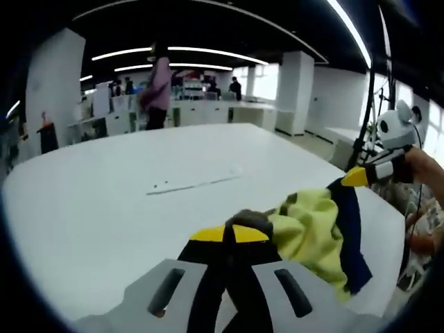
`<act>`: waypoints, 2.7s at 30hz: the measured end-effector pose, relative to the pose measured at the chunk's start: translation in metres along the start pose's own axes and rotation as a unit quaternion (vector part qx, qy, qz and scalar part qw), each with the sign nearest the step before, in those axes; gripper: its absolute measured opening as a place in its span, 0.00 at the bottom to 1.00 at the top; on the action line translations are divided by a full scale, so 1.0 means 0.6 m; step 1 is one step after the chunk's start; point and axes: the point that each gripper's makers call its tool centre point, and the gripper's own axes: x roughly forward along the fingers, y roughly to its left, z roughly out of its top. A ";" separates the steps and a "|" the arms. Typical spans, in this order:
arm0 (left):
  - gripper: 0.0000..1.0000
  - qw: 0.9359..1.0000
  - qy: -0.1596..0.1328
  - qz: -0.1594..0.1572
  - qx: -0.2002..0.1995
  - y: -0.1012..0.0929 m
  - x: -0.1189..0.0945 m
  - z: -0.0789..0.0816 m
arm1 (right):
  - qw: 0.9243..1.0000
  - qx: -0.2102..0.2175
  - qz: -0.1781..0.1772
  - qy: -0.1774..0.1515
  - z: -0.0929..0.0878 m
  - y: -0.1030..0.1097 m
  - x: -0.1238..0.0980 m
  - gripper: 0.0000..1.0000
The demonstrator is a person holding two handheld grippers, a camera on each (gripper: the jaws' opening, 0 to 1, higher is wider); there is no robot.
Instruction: Fold the garment on the visible template until the final outline fits inside the template.
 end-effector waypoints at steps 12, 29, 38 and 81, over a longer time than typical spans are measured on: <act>0.00 0.999 -0.006 0.016 -0.041 0.071 0.041 0.006 | 0.998 0.031 -0.057 0.002 0.015 -0.088 0.026 0.00; 0.00 0.996 0.039 0.014 -0.081 0.126 0.135 -0.054 | 0.989 0.097 -0.115 -0.013 0.013 -0.189 0.093 0.00; 0.00 0.995 0.068 0.028 -0.065 0.141 0.170 -0.081 | 0.985 0.108 -0.133 0.020 -0.027 -0.215 0.135 0.00; 0.49 0.998 0.050 -0.030 0.013 0.047 0.005 -0.094 | 0.995 0.013 -0.085 0.046 -0.059 -0.123 0.023 0.78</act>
